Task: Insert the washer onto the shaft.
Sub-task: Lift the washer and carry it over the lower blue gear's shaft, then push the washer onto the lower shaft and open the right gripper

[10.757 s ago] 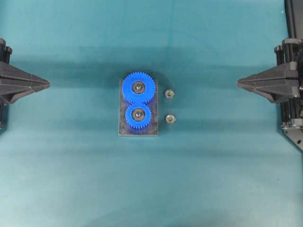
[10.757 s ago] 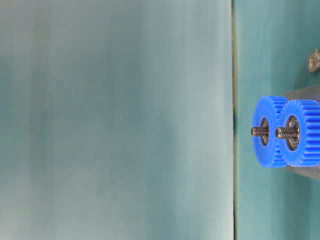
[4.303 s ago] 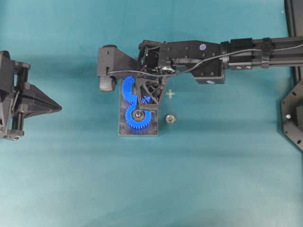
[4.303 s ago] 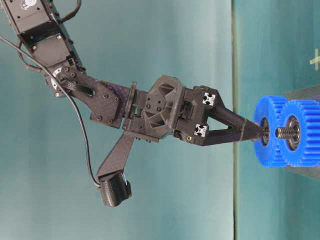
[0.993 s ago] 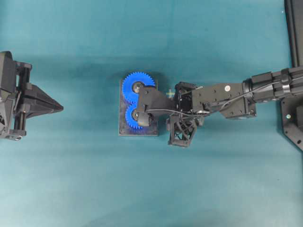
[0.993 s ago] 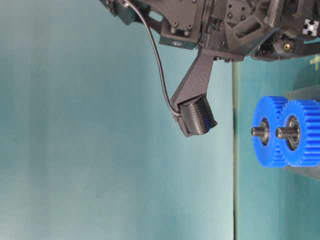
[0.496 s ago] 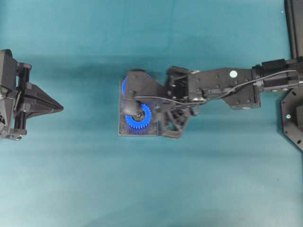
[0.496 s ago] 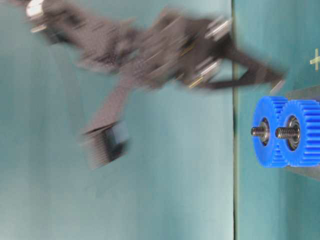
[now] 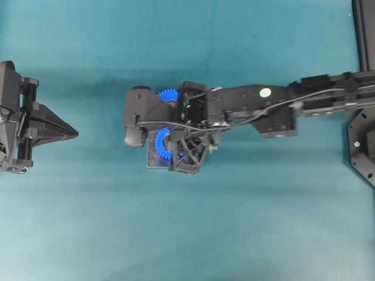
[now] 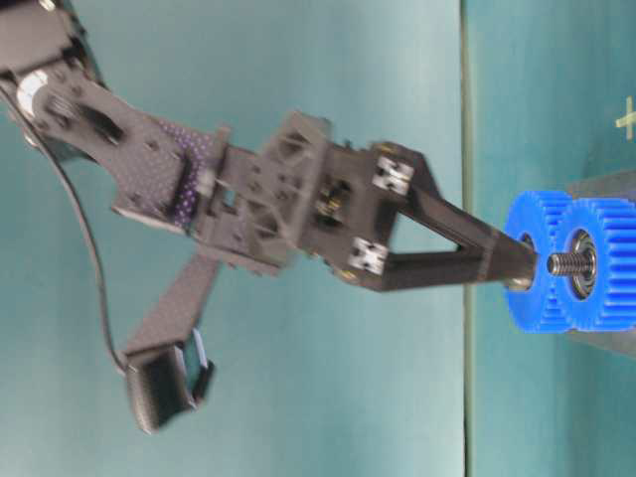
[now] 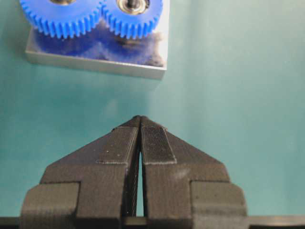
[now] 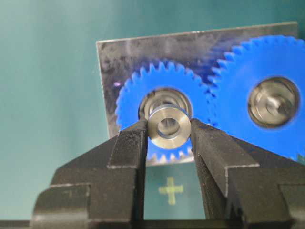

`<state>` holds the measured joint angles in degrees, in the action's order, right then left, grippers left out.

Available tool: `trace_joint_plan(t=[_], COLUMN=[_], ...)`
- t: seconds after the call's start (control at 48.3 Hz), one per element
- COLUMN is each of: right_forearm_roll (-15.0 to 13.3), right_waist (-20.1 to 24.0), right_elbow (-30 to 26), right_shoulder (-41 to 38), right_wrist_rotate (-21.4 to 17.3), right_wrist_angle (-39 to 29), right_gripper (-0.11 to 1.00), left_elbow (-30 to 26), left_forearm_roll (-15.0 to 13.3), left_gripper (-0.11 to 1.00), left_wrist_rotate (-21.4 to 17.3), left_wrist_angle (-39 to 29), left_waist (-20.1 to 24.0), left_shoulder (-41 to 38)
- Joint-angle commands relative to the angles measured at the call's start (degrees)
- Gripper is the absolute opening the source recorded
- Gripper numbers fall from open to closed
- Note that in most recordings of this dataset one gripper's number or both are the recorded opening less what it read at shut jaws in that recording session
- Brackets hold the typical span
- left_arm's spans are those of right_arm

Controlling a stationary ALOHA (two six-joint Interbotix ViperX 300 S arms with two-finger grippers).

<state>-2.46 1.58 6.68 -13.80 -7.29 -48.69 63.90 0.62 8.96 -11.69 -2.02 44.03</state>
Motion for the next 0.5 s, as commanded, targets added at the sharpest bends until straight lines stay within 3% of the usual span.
trace_joint_plan(t=[0.0, 0.476], right_forearm_roll=[0.00, 0.00], right_waist=[0.44, -0.18], right_elbow=[-1.93, -1.49], right_shoulder=[0.44, -0.35], right_wrist_rotate=[1.14, 1.41], right_wrist_angle=[0.09, 0.09], right_gripper=[0.30, 0.30], left_elbow=[-0.79, -0.62], left_forearm_roll=[0.18, 0.18], left_gripper=[0.00, 0.00], left_wrist_rotate=[0.09, 0.09], left_wrist_angle=[0.44, 0.53], left_waist=[0.09, 0.09], left_shoulder=[0.09, 0.09])
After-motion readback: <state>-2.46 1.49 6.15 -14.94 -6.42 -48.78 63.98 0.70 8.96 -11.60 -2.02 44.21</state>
